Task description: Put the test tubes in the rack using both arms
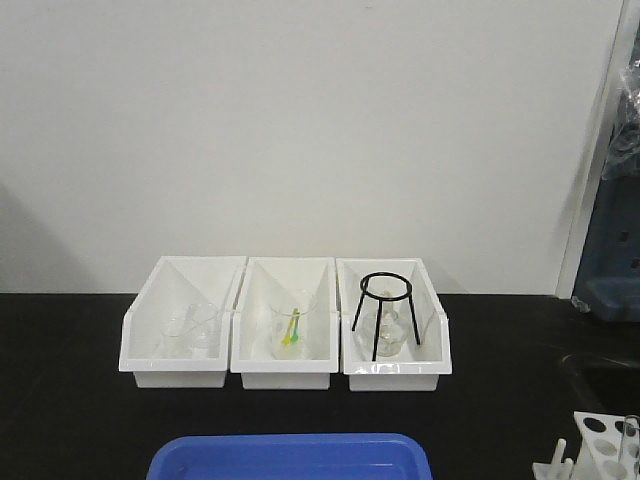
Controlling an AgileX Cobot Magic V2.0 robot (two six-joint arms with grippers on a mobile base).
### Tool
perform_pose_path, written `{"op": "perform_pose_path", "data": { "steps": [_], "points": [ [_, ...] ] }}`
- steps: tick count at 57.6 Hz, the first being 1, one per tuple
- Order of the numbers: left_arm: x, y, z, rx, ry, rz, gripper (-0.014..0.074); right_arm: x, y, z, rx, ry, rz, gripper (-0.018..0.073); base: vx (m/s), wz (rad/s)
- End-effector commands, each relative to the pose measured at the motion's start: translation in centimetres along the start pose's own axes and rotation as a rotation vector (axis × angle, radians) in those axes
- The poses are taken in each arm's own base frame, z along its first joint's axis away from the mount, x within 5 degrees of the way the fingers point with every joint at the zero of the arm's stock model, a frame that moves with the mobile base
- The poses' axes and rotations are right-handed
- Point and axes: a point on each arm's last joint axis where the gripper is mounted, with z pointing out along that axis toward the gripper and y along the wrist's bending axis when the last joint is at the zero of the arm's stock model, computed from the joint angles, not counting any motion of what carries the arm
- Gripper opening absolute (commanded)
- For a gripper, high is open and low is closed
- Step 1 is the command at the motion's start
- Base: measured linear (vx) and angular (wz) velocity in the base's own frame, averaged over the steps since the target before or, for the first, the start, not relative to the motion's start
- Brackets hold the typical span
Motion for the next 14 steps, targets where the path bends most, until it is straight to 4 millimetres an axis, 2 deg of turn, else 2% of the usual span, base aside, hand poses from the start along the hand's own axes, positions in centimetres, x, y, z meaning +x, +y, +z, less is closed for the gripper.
{"op": "perform_pose_path", "data": {
  "steps": [1,14],
  "points": [
    [-1.65,-0.09,-0.31,0.008,-0.115,-0.005,-0.0006,-0.37,0.07,-0.07,-0.006,-0.080,-0.009,-0.0008,0.00,0.00],
    [-1.65,-0.09,-0.31,0.008,-0.115,-0.005,-0.0006,-0.37,0.07,-0.07,-0.006,-0.080,-0.009,-0.0008,0.00,0.00]
  ]
}}
